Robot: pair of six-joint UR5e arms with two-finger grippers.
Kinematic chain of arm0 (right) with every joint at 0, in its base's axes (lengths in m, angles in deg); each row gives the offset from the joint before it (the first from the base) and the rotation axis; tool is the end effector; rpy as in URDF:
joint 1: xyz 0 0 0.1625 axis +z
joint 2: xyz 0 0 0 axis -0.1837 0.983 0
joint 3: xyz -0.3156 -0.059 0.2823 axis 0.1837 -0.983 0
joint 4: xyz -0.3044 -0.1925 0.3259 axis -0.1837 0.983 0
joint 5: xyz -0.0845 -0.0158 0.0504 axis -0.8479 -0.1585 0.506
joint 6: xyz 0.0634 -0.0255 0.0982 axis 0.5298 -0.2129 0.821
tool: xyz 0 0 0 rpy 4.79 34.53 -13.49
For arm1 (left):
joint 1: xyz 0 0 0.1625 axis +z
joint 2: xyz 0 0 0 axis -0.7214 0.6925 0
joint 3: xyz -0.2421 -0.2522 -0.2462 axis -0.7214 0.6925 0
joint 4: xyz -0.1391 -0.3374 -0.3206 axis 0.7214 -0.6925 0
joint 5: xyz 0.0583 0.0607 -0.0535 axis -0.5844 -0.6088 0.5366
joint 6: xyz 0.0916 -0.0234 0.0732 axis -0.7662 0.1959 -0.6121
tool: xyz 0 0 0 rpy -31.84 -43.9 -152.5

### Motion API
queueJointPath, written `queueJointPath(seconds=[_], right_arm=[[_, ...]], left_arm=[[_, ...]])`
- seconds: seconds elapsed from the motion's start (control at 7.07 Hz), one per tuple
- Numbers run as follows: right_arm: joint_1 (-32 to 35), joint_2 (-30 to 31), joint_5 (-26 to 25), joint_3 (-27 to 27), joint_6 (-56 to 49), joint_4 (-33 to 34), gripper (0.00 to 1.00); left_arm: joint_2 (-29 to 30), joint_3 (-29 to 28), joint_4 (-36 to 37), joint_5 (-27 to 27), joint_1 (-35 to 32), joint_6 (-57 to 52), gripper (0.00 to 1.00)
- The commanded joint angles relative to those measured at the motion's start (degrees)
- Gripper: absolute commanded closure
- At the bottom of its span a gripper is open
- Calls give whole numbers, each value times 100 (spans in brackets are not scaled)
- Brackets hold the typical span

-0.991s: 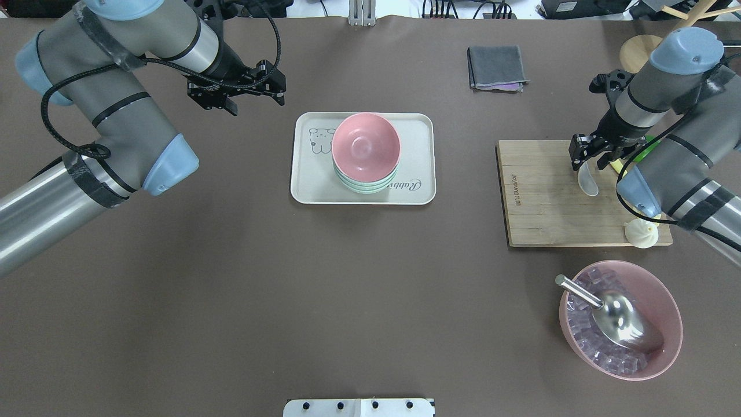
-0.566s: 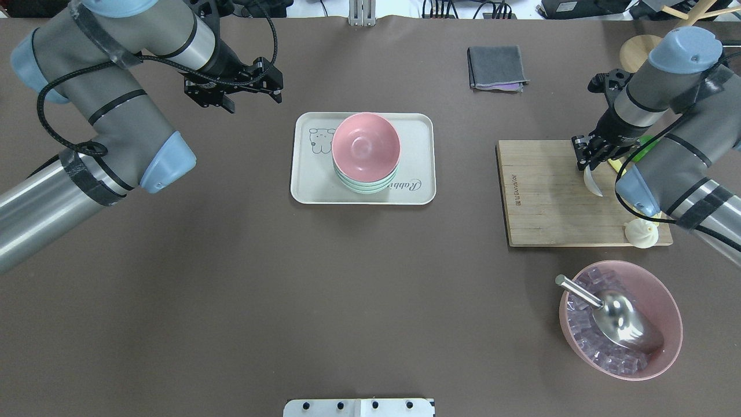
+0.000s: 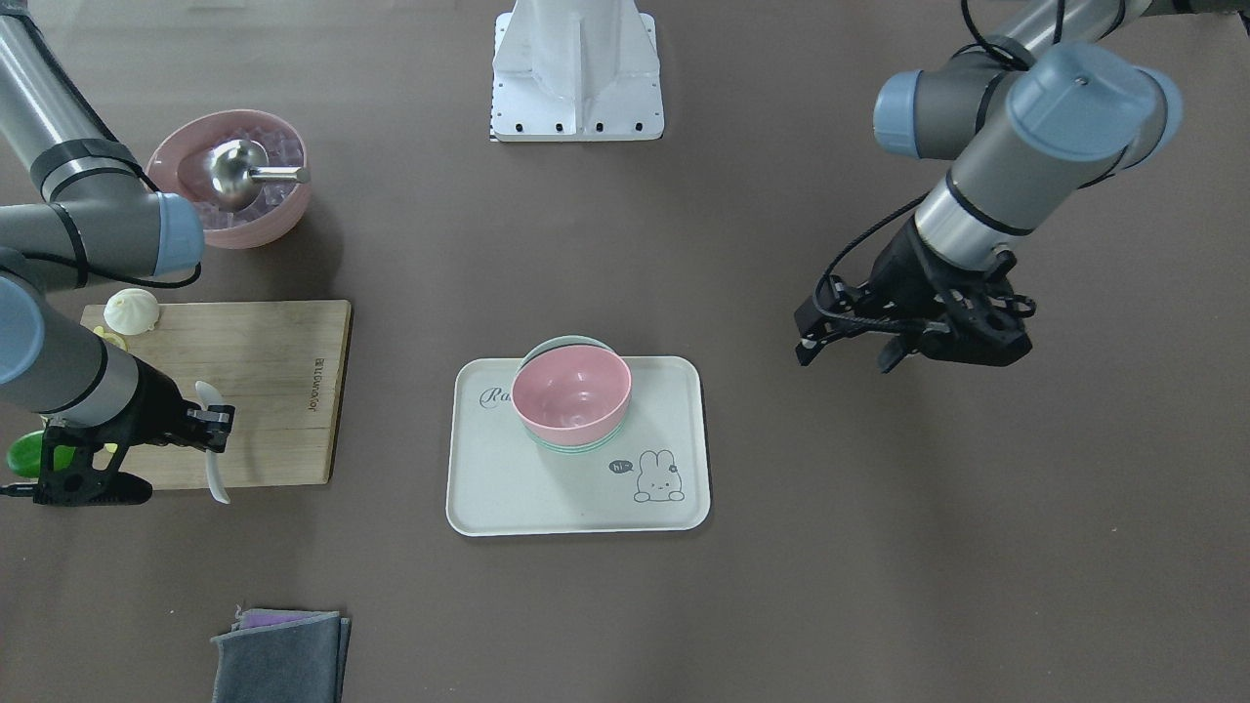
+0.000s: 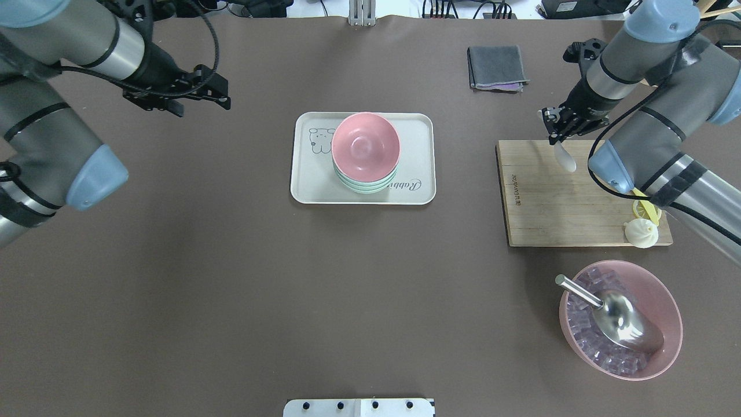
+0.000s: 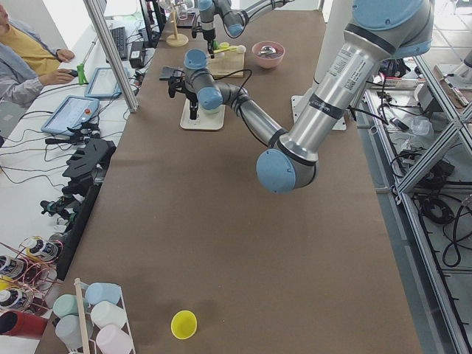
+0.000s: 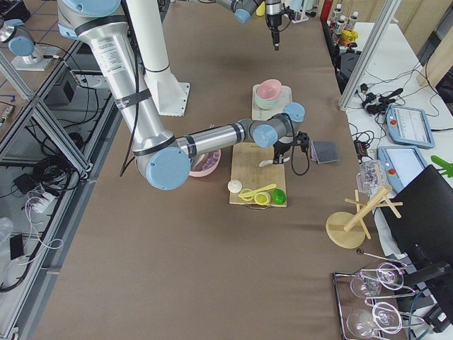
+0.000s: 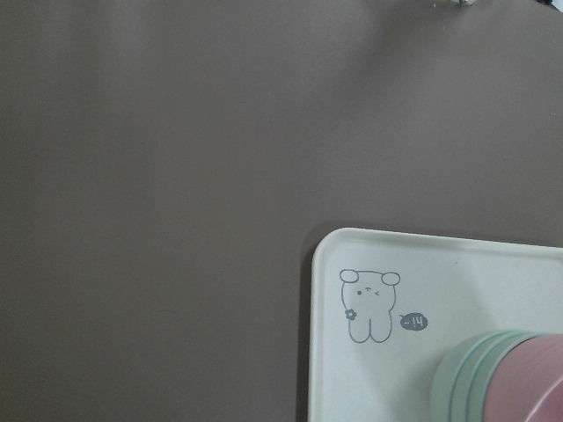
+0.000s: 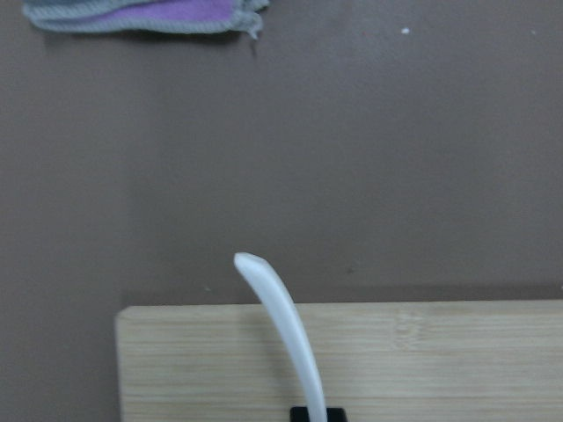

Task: Stack pink bowl on green and place spoon
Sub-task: 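Carry the white spoon with the right gripper and lower it into the pink bowl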

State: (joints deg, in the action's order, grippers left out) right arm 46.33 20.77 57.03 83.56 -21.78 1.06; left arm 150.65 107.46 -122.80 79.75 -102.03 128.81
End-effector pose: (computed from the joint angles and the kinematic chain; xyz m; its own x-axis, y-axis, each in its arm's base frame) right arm -0.3753 -0.6819 0.4192 0.6614 0.0565 0.7479 -0.0322 0.9984 -0.0470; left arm 0.3437 -0.6183 0.2596 0.4983 0.0402 -0.8661 0.1571 0.9782 0.1358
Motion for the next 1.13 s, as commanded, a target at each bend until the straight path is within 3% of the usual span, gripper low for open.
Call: queueJointPath(seconds=[0.0, 0.14, 0.28, 0.71, 0.85, 0.99], right_arm=[[-285, -774, -23, 22, 1417, -4, 100], [-530, -1117, -76, 22, 2198, -4, 100], [-802, -1520, -346, 13, 2954, 5, 100], [-1295, -2121, -1023, -48, 4565, 13, 100], [-1480, -2209, -1374, -48, 4849, 13, 100], [-1508, -2210, -1403, -40, 4860, 13, 100]], left_arm=[[-1241, 353, -109, 644, -529, -1299, 2], [-1796, 328, -371, 673, -627, -1584, 2], [-1993, 250, -443, 682, -662, -1596, 2], [-1925, 196, -418, 621, -654, -1596, 2], [-1916, 135, -417, 621, -645, -1605, 2], [-1916, 135, -417, 621, -654, -1605, 2]])
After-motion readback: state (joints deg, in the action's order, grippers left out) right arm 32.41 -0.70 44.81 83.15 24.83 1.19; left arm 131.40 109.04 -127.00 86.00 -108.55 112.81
